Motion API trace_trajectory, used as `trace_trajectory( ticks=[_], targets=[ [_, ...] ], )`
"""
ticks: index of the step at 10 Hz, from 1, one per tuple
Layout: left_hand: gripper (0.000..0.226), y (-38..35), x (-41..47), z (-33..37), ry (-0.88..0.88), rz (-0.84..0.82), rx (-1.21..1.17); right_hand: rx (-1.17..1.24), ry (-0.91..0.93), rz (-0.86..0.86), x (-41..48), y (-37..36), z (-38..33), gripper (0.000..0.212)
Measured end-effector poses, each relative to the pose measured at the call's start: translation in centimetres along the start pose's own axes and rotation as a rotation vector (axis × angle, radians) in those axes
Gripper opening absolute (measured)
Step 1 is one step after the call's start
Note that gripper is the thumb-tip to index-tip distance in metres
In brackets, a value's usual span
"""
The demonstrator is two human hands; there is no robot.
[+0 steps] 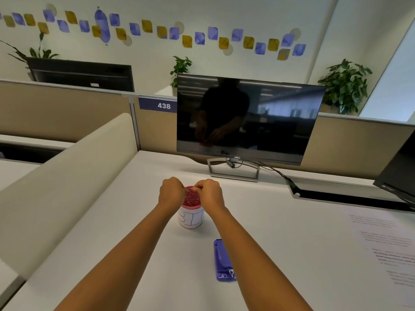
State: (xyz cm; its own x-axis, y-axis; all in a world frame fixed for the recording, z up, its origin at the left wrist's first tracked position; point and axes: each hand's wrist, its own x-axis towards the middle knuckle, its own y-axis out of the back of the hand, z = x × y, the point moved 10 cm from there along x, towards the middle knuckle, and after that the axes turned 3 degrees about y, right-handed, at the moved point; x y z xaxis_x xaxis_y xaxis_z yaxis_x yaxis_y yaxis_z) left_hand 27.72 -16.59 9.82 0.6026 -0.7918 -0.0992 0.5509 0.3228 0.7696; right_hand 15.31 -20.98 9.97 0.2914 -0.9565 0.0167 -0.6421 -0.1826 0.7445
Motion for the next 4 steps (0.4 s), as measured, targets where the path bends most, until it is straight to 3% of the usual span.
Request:
trace_trajectory(
  ticks=[2,4],
  targets=[
    [0.025,-0.5,-0.2,-0.1,-0.045,-0.004,-0.003,0.008,-0.022,0.092,-0.5,0.7,0.3,0.023],
    [0.032,0.2,-1.4,0.6,-0.143,0.094,0.000,0.099,-0.038,0.198,-2.2,2.4,1.5,0.033]
  ],
)
